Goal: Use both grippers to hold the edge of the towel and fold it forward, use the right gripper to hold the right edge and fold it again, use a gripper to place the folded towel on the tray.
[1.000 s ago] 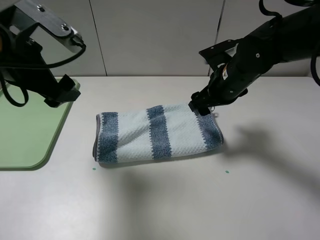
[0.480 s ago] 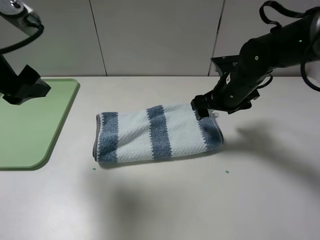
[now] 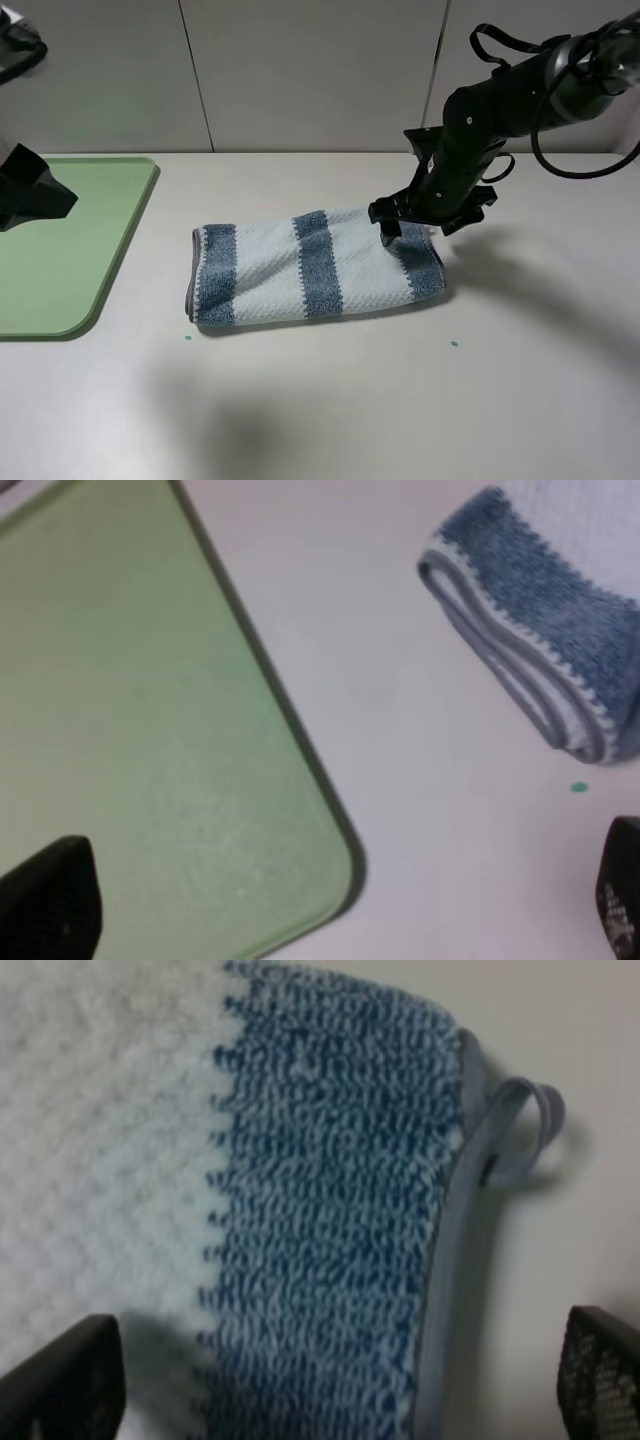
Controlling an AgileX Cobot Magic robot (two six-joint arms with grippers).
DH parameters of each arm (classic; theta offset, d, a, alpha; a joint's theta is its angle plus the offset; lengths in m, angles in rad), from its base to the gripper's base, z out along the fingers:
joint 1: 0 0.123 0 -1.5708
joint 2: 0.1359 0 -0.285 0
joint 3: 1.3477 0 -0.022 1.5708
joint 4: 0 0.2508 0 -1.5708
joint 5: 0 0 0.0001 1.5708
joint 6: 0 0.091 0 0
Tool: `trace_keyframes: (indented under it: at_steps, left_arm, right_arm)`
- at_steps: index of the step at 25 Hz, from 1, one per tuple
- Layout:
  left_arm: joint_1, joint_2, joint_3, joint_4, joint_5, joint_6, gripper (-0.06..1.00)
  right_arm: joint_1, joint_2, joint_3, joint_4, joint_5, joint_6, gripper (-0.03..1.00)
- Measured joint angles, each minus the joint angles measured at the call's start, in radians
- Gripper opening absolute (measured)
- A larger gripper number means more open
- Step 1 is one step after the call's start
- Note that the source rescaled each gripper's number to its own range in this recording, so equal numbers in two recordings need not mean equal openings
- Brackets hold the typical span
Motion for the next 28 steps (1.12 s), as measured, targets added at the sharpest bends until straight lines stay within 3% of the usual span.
trace_keyframes:
  at_steps: [23,25,28]
  left_arm:
    - [0.000,-0.088,0.000,-0.030,0.034,0.000,1.00]
    - [0.000,-0.088,0.000,-0.031,0.034,0.000,1.00]
    - [0.000,-0.088,0.000,-0.031,0.034,0.000,1.00]
  right_arm:
    - [0.000,0.116,-0.044,0.014,0.018,0.007,0.93]
    - [0.000,0.117,-0.044,0.019,0.017,0.007,0.86]
    - [0.003,0.119,-0.044,0.038,0.005,-0.002,0.62]
